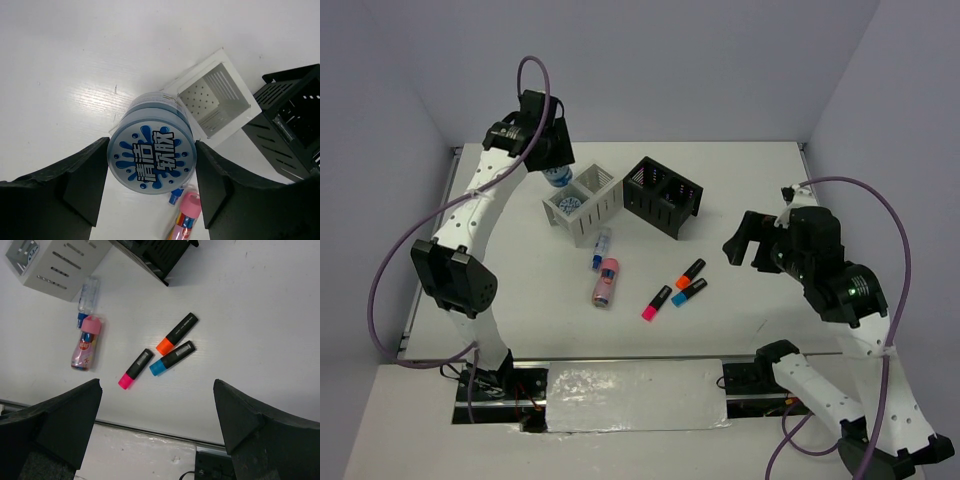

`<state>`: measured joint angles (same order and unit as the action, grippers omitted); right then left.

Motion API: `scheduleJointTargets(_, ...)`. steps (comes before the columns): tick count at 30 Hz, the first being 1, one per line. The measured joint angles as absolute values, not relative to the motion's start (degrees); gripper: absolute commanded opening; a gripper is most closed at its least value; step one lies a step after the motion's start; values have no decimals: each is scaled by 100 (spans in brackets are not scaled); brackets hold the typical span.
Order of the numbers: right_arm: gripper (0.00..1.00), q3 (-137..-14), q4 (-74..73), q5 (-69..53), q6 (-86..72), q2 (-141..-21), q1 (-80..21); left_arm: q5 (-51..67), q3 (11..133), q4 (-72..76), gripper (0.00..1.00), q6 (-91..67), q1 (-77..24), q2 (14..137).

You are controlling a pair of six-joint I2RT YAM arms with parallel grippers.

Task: Sort the stationery into containers
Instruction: Place the stationery in the storage box.

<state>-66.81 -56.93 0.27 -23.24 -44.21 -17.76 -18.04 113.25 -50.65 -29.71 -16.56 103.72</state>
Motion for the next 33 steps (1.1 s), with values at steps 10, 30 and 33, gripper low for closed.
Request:
scheduleJointTargets(10,100,-6681,-5649,-132,-2270,-4670,-1776,-1267,10728,-4906,0,-2864,-1605,10357)
scheduleJointTargets(30,100,-6678,-5435,-349,-2263,-4792,-1776,-1061,10012,-4648,49,-2858,-1605,10357)
scheduleJointTargets(33,100,-6678,-5419,-377,-2263,-4799,-1776,-1061,10012,-4639,81,-2856,-1605,10357)
